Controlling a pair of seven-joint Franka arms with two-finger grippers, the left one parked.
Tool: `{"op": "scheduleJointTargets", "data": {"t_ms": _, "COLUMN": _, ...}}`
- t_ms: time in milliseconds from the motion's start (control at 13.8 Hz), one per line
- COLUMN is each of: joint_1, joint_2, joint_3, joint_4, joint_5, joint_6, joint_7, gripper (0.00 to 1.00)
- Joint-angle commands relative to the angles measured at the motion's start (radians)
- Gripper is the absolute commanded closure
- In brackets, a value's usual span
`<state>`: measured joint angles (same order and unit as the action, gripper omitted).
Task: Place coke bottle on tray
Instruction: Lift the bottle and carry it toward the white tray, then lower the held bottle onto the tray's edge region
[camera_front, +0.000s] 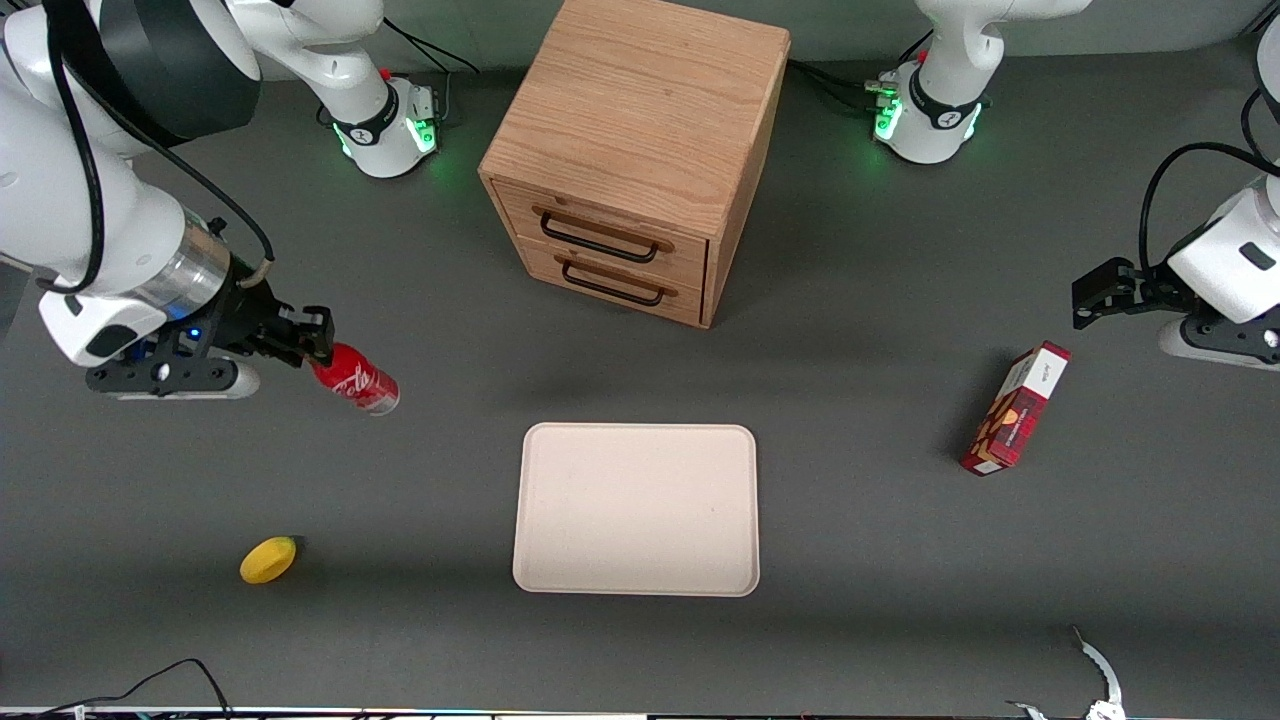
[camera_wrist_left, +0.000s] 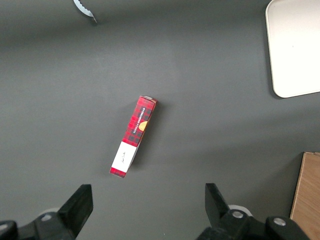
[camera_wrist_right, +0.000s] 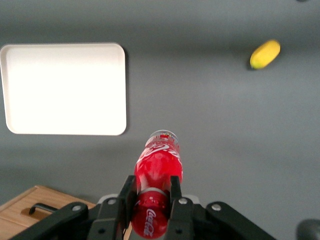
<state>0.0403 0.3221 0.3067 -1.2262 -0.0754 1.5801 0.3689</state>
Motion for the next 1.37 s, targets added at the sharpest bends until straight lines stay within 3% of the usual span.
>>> {"op": "scheduleJointTargets", "data": {"t_ms": 0, "joint_1": 0.071, "joint_2": 0.246, "joint_3": 0.028, "joint_4": 0.302, "joint_5": -0.047, "joint_6": -0.025, "joint_7": 0.163, "gripper": 1.0}}
{"op": "scheduleJointTargets", "data": {"t_ms": 506, "joint_1": 0.155, "joint_2": 0.526, "joint_3": 0.029, "joint_4": 0.338, "joint_5": -0.202, "joint_6": 0.406, "joint_7": 0.493, "gripper": 1.0}}
{"op": "scheduleJointTargets", "data": {"t_ms": 723, "joint_1": 0.179, "joint_2": 0.58, "joint_3": 0.034, "joint_4": 0.335, "joint_5": -0.204, "joint_6": 0.439, "joint_7": 0.605, "gripper": 1.0}}
{"op": "scheduleJointTargets", "data": {"t_ms": 1301, "joint_1": 0.178, "joint_2": 0.62, "joint_3": 0.04, "joint_4": 0.275, "joint_5": -0.213, "joint_6": 0.443, "joint_7": 0.605, "gripper": 1.0}}
